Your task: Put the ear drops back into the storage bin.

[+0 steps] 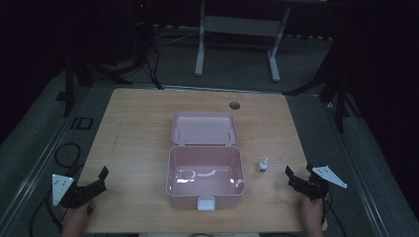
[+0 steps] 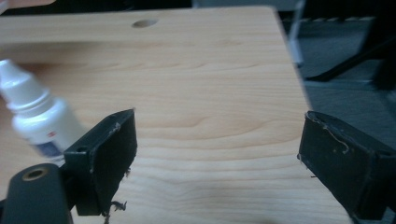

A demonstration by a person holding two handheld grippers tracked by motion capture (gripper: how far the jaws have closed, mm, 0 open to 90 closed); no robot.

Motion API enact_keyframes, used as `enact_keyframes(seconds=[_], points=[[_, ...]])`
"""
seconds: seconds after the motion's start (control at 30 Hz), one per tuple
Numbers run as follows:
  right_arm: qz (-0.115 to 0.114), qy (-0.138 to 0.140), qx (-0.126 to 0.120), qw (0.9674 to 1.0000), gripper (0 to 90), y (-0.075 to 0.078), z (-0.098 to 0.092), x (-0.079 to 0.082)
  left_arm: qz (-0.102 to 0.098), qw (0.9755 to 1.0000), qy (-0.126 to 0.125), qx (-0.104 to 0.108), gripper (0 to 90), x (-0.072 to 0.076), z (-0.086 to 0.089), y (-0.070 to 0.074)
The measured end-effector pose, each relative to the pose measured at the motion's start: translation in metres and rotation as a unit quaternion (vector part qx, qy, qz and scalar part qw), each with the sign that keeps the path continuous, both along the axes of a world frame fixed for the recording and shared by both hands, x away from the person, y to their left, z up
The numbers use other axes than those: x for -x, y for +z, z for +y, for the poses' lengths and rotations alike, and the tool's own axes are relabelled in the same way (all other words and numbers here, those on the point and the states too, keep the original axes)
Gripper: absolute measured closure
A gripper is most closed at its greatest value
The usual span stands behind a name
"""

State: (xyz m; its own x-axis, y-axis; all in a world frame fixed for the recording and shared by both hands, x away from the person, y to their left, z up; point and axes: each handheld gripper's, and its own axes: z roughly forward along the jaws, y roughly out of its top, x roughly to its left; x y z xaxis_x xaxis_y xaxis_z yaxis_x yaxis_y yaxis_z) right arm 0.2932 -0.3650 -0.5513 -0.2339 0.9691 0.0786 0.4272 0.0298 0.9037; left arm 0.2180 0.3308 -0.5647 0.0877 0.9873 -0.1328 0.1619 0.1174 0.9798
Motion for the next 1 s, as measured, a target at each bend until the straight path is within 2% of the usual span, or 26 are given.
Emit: enact_keyframes(seconds=[0.03, 0.07, 0.1, 0.17, 0.27, 0.33, 0.47, 0.53, 0.6, 0.67, 0.7, 0.77, 0.8, 0.83, 0.9, 0.93, 1.0], points=[[0.007, -0.002, 0.01, 0.9999, 11.0, 0.0, 0.001, 0.0, 0.001, 1.0, 0.0, 0.0, 0.4, 0.0, 0.0, 0.0], [0.019, 0.006, 0.008, 0.9998, 11.0, 0.0, 0.001, -0.002, 0.001, 1.0, 0.0, 0.0, 0.4, 0.0, 0.0, 0.0], [0.019, 0.006, 0.008, 0.9998, 11.0, 0.0, 0.001, -0.002, 0.001, 1.0, 0.0, 0.0, 0.5, 0.0, 0.0, 0.0], [0.05, 0.032, 0.01, 0.9982, 11.0, 0.0, 0.001, -0.006, 0.0, 1.0, 0.0, -0.001, 0.4, 0.0, 0.0, 0.0], [0.067, 0.042, 0.043, 0.9959, 11.1, 0.0, 0.004, -0.009, -0.001, 1.0, 0.0, -0.002, 0.5, 0.0, -0.001, 0.0], [0.089, 0.057, 0.061, 0.9925, 13.1, 0.001, 0.006, -0.012, 0.0, 1.0, 0.0, -0.002, 0.5, 0.0, -0.001, 0.0], [0.103, 0.079, 0.094, 0.9871, 13.7, 0.006, 0.011, -0.011, 0.0, 1.0, 0.0, -0.002, 0.5, 0.0, -0.001, 0.0], [0.118, 0.095, 0.102, 0.9831, 13.8, 0.009, 0.012, -0.011, 0.0, 1.0, -0.001, -0.001, 0.5, 0.0, 0.0, 0.0], [0.143, 0.118, 0.103, 0.9772, 14.0, 0.012, 0.012, -0.014, 0.001, 1.0, -0.002, -0.001, 0.5, 0.0, 0.0, 0.0], [0.177, 0.135, 0.109, 0.9687, 14.0, 0.015, 0.012, -0.017, 0.001, 1.0, -0.002, -0.001, 0.4, 0.0, 0.0, 0.0], [0.187, 0.14, 0.121, 0.9648, 14.0, 0.017, 0.012, -0.018, 0.0, 1.0, -0.002, -0.001, 0.4, 0.0, 0.0, 0.0], [0.212, 0.146, 0.128, 0.9576, 14.0, 0.021, 0.013, -0.02, 0.0, 1.0, -0.003, -0.001, 0.5, 0.0, 0.0, 0.0], [0.212, 0.146, 0.128, 0.9576, 14.0, 0.021, 0.013, -0.02, 0.0, 1.0, -0.003, -0.001, 0.4, 0.0, 0.0, 0.0], [0.239, 0.154, 0.137, 0.9488, 14.0, 0.026, 0.014, -0.022, 0.0, 1.0, -0.003, -0.001, 0.5, 0.0, 0.0, 0.0], [0.258, 0.16, 0.137, 0.9427, 13.7, 0.029, 0.014, -0.024, 0.0, 1.0, -0.003, -0.001, 0.5, 0.0, 0.0, 0.0], [0.276, 0.166, 0.14, 0.9362, 13.6, 0.031, 0.014, -0.025, 0.001, 1.0, -0.004, -0.001, 0.4, 0.0, 0.0, 0.0], [0.302, 0.175, 0.149, 0.925, 13.4, 0.034, 0.015, -0.027, 0.0, 1.0, -0.004, -0.001, 0.4, 0.0, 0.0, 0.0]])
